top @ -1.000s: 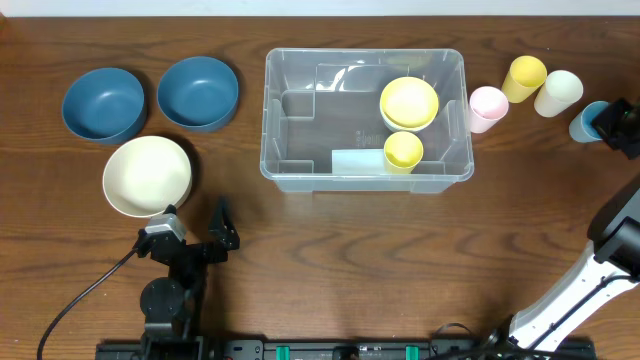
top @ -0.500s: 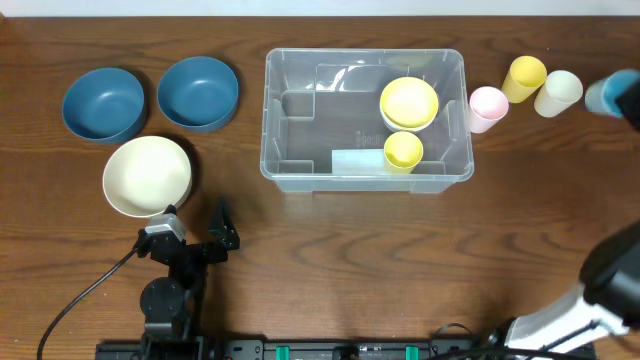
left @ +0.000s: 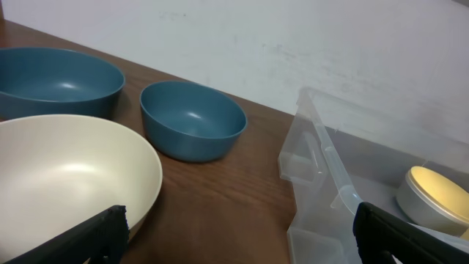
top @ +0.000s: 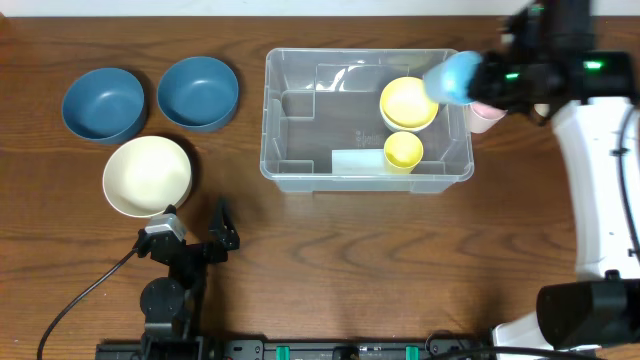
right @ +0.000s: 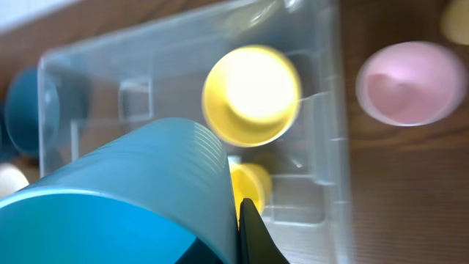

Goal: Pack container
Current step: 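Carry the light-blue cup and drop it into the yellow cup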

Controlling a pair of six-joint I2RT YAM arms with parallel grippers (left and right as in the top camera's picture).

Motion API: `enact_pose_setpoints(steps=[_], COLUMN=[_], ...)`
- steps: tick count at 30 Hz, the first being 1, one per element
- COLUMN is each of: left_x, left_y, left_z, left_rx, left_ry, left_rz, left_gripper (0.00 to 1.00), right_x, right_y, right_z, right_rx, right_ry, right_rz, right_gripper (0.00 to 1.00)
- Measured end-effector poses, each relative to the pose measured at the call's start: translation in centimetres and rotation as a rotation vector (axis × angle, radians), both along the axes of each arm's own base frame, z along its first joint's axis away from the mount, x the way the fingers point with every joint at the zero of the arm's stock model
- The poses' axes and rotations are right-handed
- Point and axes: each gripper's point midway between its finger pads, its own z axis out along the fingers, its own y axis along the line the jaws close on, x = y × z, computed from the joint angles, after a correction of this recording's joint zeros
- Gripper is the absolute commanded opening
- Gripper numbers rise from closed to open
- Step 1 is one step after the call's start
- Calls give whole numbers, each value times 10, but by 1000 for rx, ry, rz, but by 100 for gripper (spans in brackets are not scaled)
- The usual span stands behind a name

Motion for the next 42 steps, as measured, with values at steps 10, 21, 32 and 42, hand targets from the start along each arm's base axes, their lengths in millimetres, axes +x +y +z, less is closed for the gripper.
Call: enact_pose_setpoints(steps=[10, 21, 32, 42], left_x=[0, 0, 0, 0], left_y=[0, 0, 0, 0], left_z=[0, 0, 0, 0], left_rx=[0, 0, 0, 0], left_ry=[0, 0, 0, 0], left_rz=[0, 0, 0, 0], left_gripper=[98, 98, 98, 98], right_x=[-16, -37, -45, -31], right_y=[50, 34, 31, 45], right_z=[-58, -107, -130, -123], right_rx=[-153, -233, -247, -196], right_ry=[128, 246, 277, 205], right_rz=[97, 70, 68, 135], right_gripper=[1, 1, 44, 46])
